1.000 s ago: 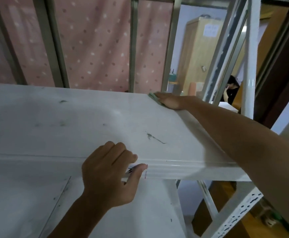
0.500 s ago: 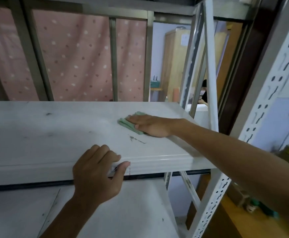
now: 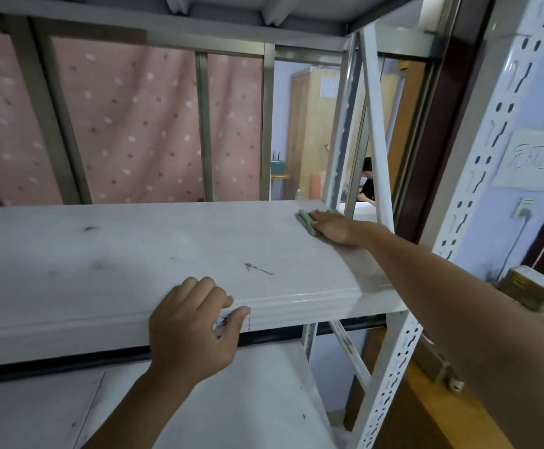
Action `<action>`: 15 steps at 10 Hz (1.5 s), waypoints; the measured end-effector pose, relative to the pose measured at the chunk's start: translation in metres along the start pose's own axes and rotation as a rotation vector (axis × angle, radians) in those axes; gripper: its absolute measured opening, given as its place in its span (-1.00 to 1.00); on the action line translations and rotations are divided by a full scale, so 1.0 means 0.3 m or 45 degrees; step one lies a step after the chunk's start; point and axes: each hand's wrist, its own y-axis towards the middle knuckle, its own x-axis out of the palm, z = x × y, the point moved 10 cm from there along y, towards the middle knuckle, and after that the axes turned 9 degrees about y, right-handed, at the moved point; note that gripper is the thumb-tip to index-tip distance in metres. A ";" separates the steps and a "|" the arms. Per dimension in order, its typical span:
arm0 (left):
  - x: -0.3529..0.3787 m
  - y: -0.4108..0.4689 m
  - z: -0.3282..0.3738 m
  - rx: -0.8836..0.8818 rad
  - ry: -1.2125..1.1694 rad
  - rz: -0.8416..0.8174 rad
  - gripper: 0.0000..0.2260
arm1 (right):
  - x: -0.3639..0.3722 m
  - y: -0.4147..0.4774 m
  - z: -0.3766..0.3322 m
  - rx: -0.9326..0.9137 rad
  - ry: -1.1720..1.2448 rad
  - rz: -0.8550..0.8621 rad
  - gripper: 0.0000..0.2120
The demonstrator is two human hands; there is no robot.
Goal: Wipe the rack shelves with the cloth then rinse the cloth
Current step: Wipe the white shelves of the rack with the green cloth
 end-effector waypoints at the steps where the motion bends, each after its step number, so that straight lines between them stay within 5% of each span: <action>1: -0.003 -0.005 -0.001 0.013 -0.009 0.026 -0.78 | 0.004 -0.012 0.041 0.034 -0.057 0.013 -0.50; 5: -0.010 -0.014 -0.005 -0.040 -0.028 0.050 -0.76 | 0.165 -0.299 -0.272 -0.407 -0.063 -0.113 -0.49; 10: -0.137 -0.075 -0.137 0.063 -0.088 -0.056 -0.90 | 0.184 -0.382 -0.188 0.154 -0.125 0.120 -0.43; 15: -0.378 -0.197 -0.573 0.053 0.185 0.091 -0.77 | 0.333 -0.270 -0.693 0.104 0.009 0.031 -0.36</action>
